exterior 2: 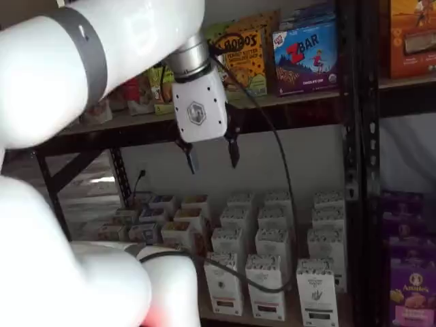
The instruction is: Pick up the white box with a green strip in the middle, on the bottom shelf, the sixth box from the left
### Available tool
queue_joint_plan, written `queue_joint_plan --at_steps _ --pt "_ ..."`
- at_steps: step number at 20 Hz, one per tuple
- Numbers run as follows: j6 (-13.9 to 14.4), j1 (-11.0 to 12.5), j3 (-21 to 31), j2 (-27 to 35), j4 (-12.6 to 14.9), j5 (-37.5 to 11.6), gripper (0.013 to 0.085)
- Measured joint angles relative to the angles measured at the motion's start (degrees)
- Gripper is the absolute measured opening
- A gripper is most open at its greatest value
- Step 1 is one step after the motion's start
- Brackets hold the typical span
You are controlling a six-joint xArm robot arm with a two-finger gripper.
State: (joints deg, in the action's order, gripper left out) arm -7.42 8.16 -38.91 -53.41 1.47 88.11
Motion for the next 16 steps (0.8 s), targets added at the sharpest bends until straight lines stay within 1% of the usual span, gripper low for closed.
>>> queue_joint_plan --at_steps 1,5,7,12,14,16 --pt "-0.46 0.53 1.64 -0.06 -0.36 -1.76 0.0850" --pt "-0.70 1.08 8.27 1.42 0.42 -9.17 0.0850" --pt "-0.80 1.54 11.89 2.40 0.88 -14.58 0.0850" --pt "-1.84 3.17 16.42 6.99 1.43 -23.69 0.0850" --pt "-3.58 4.51 18.03 8.68 0.11 -27.94 0.0850" --pt "-4.51 5.32 18.47 10.92 -0.21 -30.30 0.0850"
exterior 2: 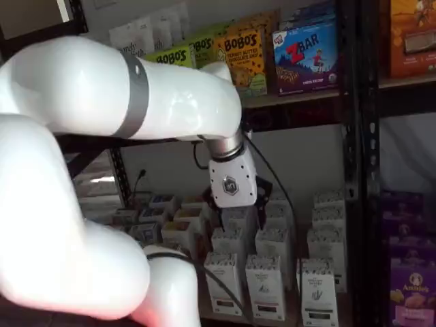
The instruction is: Pick up the white box with a green strip in the middle, on the bottom shelf, the sixth box from the left
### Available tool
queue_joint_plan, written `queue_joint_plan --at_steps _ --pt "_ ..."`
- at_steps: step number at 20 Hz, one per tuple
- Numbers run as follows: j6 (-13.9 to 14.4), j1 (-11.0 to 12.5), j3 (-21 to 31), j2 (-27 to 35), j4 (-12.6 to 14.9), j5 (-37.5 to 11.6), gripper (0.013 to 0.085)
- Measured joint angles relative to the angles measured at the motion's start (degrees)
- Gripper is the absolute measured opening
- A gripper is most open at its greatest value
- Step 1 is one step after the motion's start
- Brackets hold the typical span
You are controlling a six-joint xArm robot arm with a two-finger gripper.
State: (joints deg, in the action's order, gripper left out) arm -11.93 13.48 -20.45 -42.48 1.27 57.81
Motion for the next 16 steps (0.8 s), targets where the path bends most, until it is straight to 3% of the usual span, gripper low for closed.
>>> queue_joint_plan --at_steps 7,15,16 --pt "1.15 1.94 1.00 12.16 4.42 -11.38 0.0850" --pt "-2.69 5.86 -0.75 29.94 3.65 -26.12 0.0850" --pt "-3.87 6.11 -1.07 31.79 2.51 -28.04 0.0850"
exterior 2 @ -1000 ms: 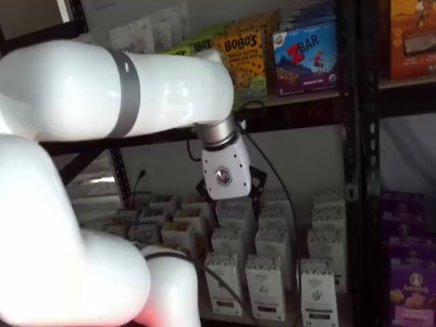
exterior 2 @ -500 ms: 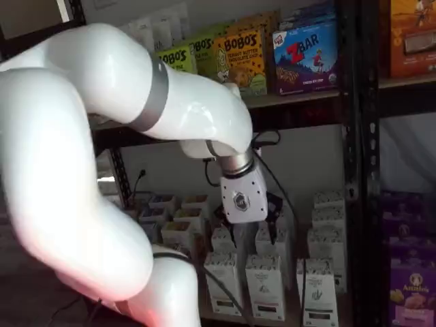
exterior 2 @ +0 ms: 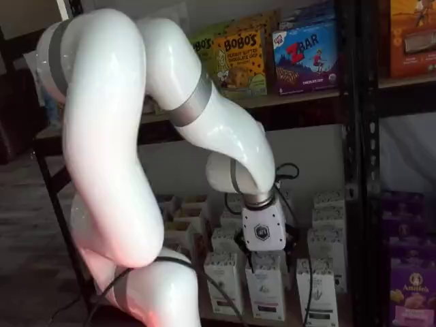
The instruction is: Pick up the white box with a green strip in the middle, on the bottom shelf, the sixth box from the left
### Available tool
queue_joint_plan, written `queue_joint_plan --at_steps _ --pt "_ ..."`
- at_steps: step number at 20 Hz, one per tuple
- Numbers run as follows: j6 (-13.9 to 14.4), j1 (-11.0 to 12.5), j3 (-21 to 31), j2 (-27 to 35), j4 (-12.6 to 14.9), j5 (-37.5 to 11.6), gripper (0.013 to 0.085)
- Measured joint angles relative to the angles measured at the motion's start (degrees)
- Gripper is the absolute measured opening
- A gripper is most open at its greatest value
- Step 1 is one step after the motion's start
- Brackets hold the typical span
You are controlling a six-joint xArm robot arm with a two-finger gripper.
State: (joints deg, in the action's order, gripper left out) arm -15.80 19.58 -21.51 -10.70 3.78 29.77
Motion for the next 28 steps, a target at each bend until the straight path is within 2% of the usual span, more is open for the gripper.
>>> queue_joint_plan --at_steps 2,3,5,7,14,18,23,28 --pt "-2.84 0.11 -0.84 3.48 -3.15 -3.24 0.0850" --pt "-3.34 0.04 -1.39 5.18 -3.78 -4.43 0.0850" --pt "-3.24 -0.28 -2.47 8.50 -3.95 -6.89 0.0850" --pt "-1.97 -0.66 -3.48 11.27 -2.96 -8.89 0.0850" --pt "0.14 -2.03 -9.02 21.37 -2.11 -12.96 0.0850" --pt "4.65 -1.39 -13.11 25.91 3.24 -14.02 0.0850" --pt "5.11 -0.82 -19.27 31.46 4.37 -12.82 0.0850" --pt "7.51 -0.01 -25.34 37.47 7.68 -13.85 0.0850"
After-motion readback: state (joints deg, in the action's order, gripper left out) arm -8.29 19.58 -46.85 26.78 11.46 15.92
